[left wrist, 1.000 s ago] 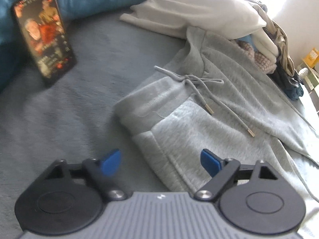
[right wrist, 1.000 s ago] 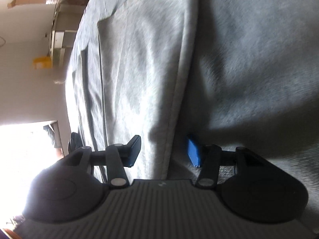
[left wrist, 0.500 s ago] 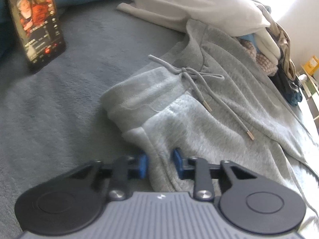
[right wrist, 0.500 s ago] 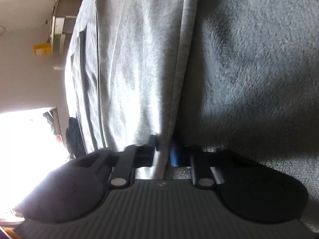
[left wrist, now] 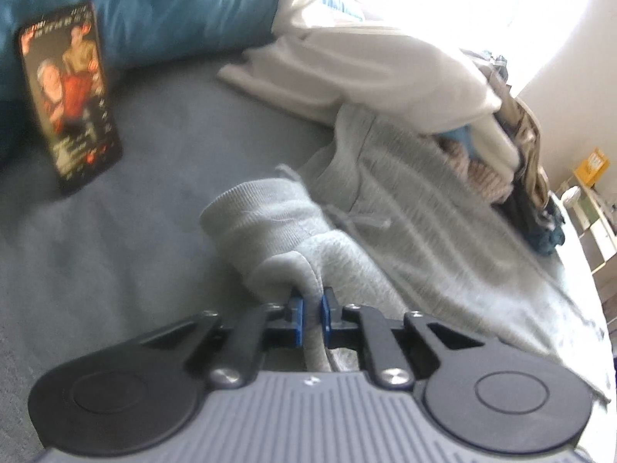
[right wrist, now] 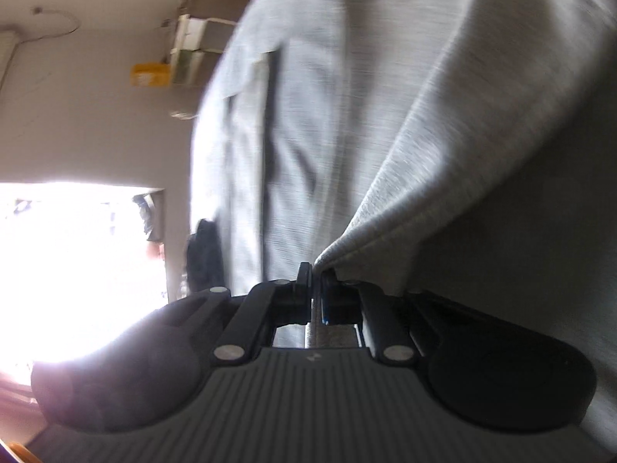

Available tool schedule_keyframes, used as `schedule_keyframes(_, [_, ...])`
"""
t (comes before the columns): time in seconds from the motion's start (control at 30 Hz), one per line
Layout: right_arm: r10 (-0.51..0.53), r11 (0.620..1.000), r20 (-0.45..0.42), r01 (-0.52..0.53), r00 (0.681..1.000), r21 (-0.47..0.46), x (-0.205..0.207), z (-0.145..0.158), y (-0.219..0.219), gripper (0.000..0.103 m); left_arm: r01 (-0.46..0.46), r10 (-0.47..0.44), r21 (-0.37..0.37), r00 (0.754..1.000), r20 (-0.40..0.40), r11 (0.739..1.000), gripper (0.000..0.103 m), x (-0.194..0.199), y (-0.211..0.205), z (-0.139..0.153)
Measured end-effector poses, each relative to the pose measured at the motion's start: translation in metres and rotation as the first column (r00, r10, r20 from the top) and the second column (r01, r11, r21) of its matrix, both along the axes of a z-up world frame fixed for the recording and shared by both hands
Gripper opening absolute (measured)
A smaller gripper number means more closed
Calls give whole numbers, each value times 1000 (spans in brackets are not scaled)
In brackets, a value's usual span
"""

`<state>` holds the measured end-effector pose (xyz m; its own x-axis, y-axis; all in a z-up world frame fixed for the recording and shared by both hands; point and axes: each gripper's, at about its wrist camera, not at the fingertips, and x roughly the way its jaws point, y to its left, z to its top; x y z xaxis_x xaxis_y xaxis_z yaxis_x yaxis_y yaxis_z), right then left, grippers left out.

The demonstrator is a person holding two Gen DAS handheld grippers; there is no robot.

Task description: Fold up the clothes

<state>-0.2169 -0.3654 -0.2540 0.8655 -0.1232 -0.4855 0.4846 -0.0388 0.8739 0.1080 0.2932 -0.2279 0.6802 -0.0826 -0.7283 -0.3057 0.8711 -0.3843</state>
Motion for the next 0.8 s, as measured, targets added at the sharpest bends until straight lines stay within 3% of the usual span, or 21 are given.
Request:
schedule_keyframes(0.2, [22, 998, 60, -18, 998, -64, 45, 31, -32, 3, -16, 18, -32, 998, 64, 999, 8, 16, -8, 20])
schedule_keyframes(0.5, [57, 990, 89, -45, 994, -135, 116, 71, -63, 3, -17, 20, -45, 996, 81, 999, 7, 55, -27, 37])
schedule_keyframes(0.8, [92, 983, -3, -91, 996, -162, 219, 88, -92, 3, -33, 34, -11, 998, 52, 999, 7, 113, -44, 41])
